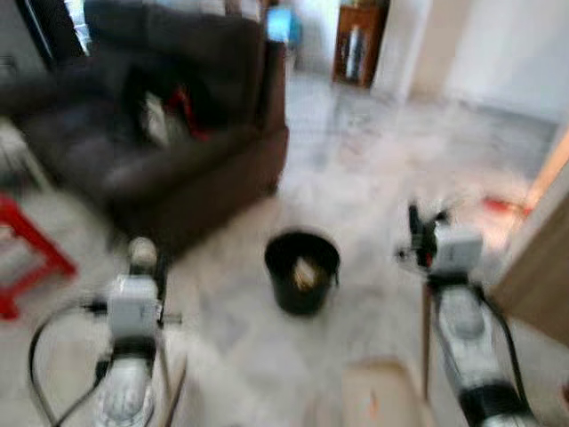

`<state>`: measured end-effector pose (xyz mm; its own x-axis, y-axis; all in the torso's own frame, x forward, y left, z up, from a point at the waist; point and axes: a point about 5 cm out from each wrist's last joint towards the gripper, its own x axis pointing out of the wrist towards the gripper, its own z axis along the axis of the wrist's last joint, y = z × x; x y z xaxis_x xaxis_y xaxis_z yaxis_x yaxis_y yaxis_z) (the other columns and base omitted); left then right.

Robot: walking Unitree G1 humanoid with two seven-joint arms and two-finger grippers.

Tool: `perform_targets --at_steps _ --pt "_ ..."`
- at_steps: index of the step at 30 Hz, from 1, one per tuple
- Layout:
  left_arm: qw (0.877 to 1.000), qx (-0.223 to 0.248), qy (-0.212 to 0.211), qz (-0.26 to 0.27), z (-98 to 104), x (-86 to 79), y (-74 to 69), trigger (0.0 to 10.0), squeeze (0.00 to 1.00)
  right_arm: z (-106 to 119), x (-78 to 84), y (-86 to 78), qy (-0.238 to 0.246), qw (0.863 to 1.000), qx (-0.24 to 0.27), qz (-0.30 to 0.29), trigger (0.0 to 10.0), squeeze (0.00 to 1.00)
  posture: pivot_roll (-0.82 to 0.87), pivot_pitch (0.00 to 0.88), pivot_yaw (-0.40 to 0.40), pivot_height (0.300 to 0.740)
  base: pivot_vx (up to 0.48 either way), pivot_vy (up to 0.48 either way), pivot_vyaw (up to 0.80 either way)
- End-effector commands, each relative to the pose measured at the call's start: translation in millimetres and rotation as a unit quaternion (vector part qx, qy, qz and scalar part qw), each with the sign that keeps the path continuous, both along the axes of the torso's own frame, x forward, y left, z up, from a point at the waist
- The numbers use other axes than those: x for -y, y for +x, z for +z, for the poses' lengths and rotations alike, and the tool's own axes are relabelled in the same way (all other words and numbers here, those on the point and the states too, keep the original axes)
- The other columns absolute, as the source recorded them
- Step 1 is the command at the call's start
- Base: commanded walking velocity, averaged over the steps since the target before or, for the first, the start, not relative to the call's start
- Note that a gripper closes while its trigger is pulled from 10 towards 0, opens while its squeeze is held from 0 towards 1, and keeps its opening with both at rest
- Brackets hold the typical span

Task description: Sweep floor

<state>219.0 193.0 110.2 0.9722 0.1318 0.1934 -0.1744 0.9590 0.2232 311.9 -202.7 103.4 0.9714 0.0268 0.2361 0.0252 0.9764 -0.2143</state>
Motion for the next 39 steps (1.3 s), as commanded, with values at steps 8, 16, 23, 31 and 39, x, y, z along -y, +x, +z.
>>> perform_targets --at_steps 8,16,23,31,39 --pt "0.997 0.030 0.013 -0.068 9 11.4 20.5 10.0 0.00 9 -1.2 5.5 0.012 1.000 0.015 0.001 10.0 0.00 0.06 0.000 0.008 0.740 0.000 0.000 -0.80" --pt "0.995 0.036 0.005 -0.096 10 20.7 36.3 10.0 0.00 8 -3.5 6.9 0.021 1.000 0.011 0.001 10.0 0.00 0.07 0.000 0.004 0.740 0.000 0.000 -0.79" --pt "0.995 0.047 -0.005 -0.085 14 18.8 45.4 10.0 0.00 12 -4.5 9.4 0.029 0.999 0.021 -0.006 10.0 0.00 0.04 0.000 0.024 0.740 0.000 0.000 -0.78" --pt "0.999 0.046 -0.004 -0.022 14 0.5 42.6 10.0 0.00 11 -5.2 9.7 0.043 0.999 0.019 -0.012 10.0 0.00 0.04 0.000 0.027 0.740 0.000 0.000 -0.78" --pt "0.998 0.048 -0.001 -0.030 15 2.7 46.5 10.0 0.00 9 -5.9 8.8 0.043 0.999 0.016 -0.010 10.0 0.00 0.04 0.000 0.030 0.740 0.000 -0.314 -0.78"
